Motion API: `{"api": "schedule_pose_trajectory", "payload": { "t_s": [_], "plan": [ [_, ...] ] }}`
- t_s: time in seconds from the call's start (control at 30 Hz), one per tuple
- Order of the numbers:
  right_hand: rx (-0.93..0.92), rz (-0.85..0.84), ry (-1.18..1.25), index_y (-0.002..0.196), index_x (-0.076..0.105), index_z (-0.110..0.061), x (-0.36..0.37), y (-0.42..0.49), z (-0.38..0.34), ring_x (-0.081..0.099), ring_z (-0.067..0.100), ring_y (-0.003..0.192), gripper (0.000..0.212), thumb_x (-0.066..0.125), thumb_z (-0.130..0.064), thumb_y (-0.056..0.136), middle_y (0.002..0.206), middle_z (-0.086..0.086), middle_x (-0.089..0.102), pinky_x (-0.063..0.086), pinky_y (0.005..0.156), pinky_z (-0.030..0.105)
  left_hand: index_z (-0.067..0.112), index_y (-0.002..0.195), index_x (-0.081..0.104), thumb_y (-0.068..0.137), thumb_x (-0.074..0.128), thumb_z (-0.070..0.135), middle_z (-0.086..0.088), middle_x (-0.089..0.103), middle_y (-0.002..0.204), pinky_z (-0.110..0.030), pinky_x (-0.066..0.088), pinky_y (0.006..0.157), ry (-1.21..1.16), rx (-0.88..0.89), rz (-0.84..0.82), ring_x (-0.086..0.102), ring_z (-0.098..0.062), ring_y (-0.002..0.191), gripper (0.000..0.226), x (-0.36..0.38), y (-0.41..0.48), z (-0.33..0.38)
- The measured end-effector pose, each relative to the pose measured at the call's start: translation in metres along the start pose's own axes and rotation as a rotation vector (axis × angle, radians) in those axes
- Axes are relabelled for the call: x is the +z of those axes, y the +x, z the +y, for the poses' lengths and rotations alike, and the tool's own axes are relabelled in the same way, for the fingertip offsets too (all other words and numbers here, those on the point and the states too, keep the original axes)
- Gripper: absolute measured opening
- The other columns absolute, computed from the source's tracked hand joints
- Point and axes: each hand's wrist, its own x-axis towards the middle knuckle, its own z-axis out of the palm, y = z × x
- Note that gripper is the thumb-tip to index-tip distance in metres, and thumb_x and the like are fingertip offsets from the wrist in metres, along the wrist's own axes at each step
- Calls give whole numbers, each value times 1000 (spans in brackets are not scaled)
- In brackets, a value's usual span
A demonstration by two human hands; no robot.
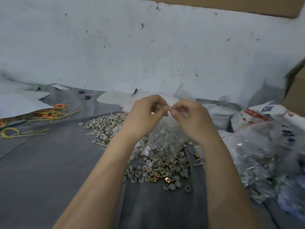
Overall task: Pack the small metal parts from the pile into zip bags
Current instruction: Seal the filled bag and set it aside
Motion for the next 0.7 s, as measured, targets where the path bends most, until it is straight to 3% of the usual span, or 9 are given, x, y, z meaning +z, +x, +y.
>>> {"api": "schedule_pose_trajectory", "payload": {
  "t_s": [0.1, 0.2, 0.33, 0.63, 0.7],
  "plan": [
    [30, -19, 6, 87, 67, -22, -9, -2, 8, 54, -9, 82, 5, 63, -21, 90, 89, -14, 63, 41, 79, 14, 16, 80, 65, 90, 64, 22, 5, 70, 73, -29, 51, 71, 4, -38, -28, 66, -17, 76, 11, 6, 4, 2],
    [75, -44, 7, 87, 68, -23, -14, -3, 16, 58, -3, 86, 4, 64, -24, 89, 89, -14, 64, 43, 85, 20, 14, 81, 65, 90, 63, 21, 5, 70, 74, -28, 47, 68, 51, -39, -80, 62, -12, 70, 12, 15, 6, 4],
    [116, -119, -4, 83, 68, -26, -18, -2, 23, 61, 2, 90, 11, 64, -33, 89, 89, -11, 68, 43, 81, 23, 14, 82, 66, 90, 63, 20, 10, 68, 71, -25, 49, 68, 58, -49, -134, 61, -5, 67, 10, 24, 6, 4],
    [128, -117, 91, 79, 68, -23, -13, 0, 33, 64, 3, 86, 10, 66, -23, 88, 84, -7, 70, 40, 66, 2, 12, 82, 70, 90, 64, 25, 10, 69, 67, -19, 49, 65, 13, -105, -124, 63, -3, 64, 17, 27, 3, -7],
    [129, -123, 91, 79, 68, -24, -10, -1, 33, 64, 2, 85, 10, 65, -23, 88, 82, -9, 69, 41, 67, 4, 13, 81, 68, 91, 63, 24, 8, 70, 71, -20, 51, 68, 23, -116, -143, 65, -3, 67, 16, 27, 3, -9]
  ]
}}
